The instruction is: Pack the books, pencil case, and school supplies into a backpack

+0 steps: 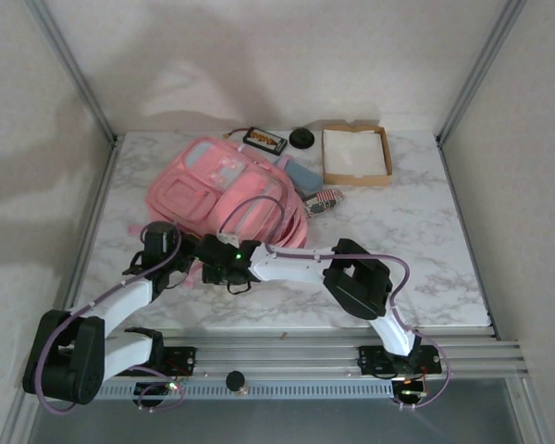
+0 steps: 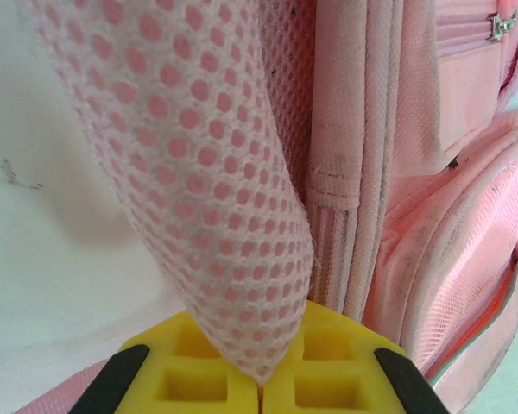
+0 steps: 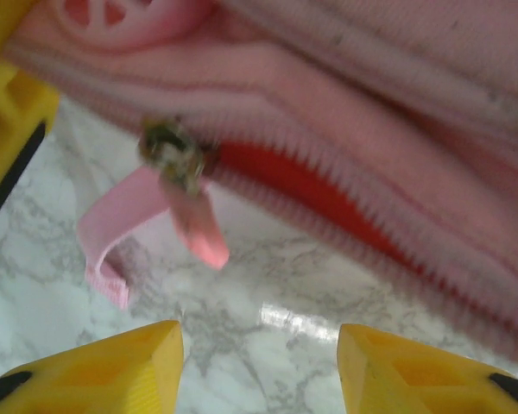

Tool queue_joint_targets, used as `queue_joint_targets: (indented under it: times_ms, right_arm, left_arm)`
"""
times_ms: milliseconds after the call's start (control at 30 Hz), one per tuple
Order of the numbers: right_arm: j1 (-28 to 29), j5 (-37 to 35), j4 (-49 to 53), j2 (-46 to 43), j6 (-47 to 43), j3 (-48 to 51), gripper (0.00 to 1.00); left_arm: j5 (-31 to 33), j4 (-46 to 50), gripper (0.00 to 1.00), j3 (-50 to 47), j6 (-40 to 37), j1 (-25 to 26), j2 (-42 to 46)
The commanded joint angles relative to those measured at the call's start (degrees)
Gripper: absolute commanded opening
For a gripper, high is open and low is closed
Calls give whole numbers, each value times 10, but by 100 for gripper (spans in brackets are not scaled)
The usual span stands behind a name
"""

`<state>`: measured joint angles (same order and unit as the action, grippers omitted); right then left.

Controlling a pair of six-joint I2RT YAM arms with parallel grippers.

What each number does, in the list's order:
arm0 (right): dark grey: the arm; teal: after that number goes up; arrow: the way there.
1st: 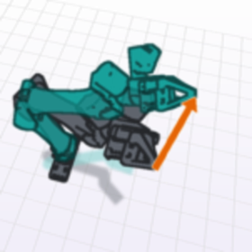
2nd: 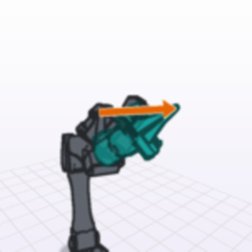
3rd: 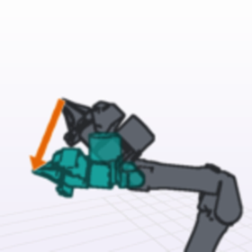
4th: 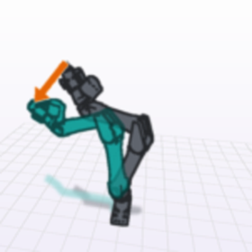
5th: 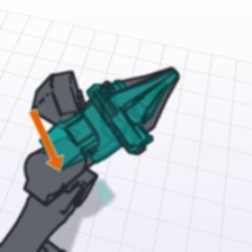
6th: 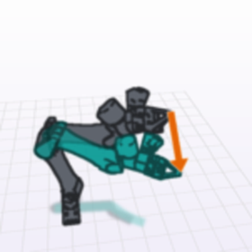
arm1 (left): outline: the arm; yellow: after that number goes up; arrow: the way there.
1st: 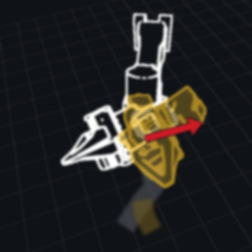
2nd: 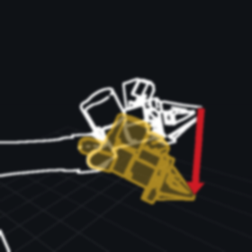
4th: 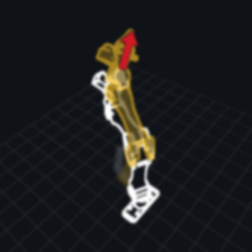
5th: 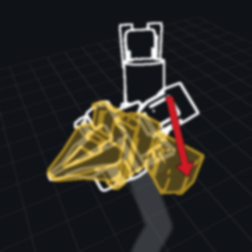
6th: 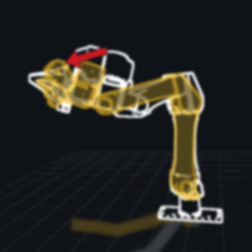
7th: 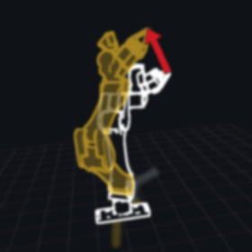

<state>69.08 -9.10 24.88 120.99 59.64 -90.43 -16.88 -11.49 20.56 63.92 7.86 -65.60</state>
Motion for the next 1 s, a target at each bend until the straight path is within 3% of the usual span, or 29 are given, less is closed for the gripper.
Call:
queue_joint_targets:
  times_ms: [0,300,500,733,967]
  right_arm:
    - [-7,-40,-13,8,28,-19,49]
    - [-21,-56,-24,36,44,-57,40]
    - [-33,-94,-12,41,40,-70,24]
    - [-37,-91,1,22,36,-46,0]
    - [-39,-63,-28,-54,36,44,0]
  left_arm:
    - [-14,-41,0,-3,15,10,19]
    - [-20,-67,0,-17,39,33,27]
    - [-13,-64,0,-17,42,41,31]
    - [-7,-63,0,-20,42,42,31]
    - [39,-13,0,-6,21,32,28]
